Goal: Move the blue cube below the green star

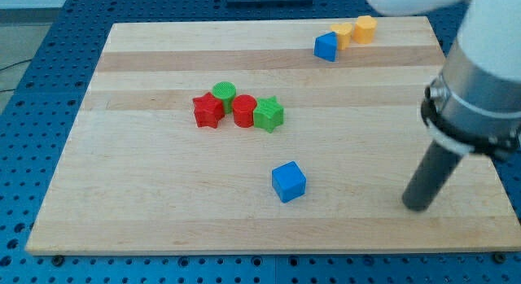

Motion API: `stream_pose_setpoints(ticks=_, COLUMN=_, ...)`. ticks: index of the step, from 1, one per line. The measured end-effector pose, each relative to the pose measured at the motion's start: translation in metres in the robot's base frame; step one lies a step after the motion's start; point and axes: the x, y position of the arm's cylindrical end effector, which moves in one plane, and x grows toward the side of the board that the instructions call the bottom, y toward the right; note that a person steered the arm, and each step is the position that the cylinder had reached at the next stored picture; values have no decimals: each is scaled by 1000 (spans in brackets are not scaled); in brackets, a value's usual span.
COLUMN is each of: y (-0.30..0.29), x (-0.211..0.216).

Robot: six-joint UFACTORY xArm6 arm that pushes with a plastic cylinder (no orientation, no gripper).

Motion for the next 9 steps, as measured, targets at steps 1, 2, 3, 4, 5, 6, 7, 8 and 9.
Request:
stream_pose_setpoints(ticks=1, y=-26, x=32)
stream_pose_setpoints(ticks=2, y=-103, x=25)
stream_pose_setpoints(ticks=3, y=-128, x=16)
stream_pose_setpoints(ticks=4, y=-123, x=1)
stream_pose_setpoints(ticks=5, y=-134, x=-12)
stream_pose_setpoints(ticks=6, y=-154, x=-21)
stream_pose_setpoints(ticks=7, y=-160, x=-43)
stream_pose_setpoints(ticks=8, y=-163, x=-75)
stream_pose_setpoints(ticks=9, y=-186, x=-94)
